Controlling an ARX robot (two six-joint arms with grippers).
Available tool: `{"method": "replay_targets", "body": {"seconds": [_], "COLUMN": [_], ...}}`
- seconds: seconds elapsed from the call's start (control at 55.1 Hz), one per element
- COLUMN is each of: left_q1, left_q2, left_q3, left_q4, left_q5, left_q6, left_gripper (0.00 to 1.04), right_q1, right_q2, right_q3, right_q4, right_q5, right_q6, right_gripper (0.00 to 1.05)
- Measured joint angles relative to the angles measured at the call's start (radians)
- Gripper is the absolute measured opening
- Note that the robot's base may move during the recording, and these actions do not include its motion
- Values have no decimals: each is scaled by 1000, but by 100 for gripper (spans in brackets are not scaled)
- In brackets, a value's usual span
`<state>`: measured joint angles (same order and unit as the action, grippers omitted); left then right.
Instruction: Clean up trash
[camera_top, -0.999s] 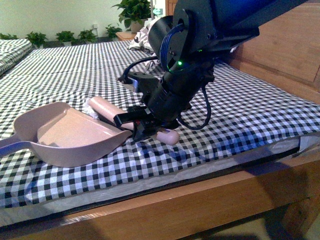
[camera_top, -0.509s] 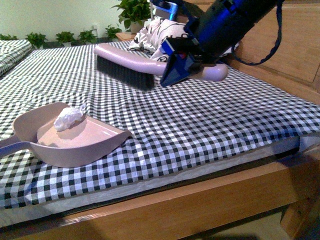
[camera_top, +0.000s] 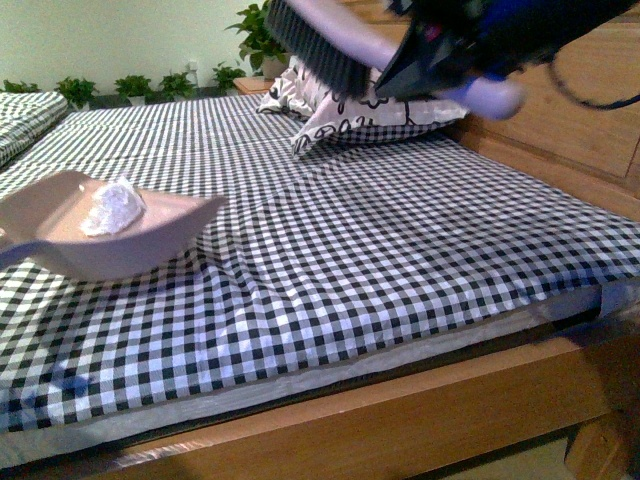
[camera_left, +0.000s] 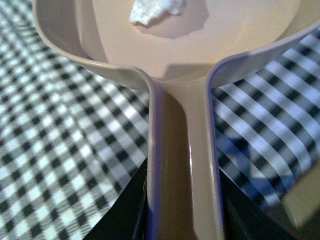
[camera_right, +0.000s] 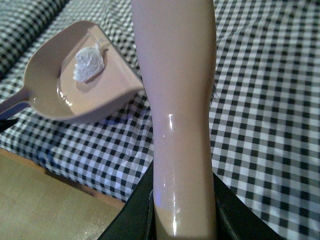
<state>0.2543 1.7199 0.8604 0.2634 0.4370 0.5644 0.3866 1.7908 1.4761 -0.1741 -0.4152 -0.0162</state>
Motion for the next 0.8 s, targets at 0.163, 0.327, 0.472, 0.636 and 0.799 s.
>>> {"method": "replay_targets", "body": {"seconds": [0.163, 0.327, 0.472, 0.636, 0.799], "left_q1": [11, 8, -15, -85, -151], "left_q2": [-79, -206, -344, -540, -729], "left_q3": [-40, -76, -109, -183, -257], "left_q4": [200, 302, 304, 238, 158], "left_q5": [-82, -220, -368, -483, -567], "left_q6": [-238, -307, -336, -377, -391], "left_gripper": [27, 27, 27, 27, 27], "right_q1": [-156, -346, -470, -551, -604], "right_q2": [-356, -602, -753, -892, -1000], "right_q3": [-286, -411, -458, -522, -545], "right_q4": [23, 14, 15, 28, 30], "right_q5": [-109, -224, -313, -381, -453], "right_q6": [65, 166, 239, 300, 365], "right_gripper": [19, 19, 19, 19, 19]}}
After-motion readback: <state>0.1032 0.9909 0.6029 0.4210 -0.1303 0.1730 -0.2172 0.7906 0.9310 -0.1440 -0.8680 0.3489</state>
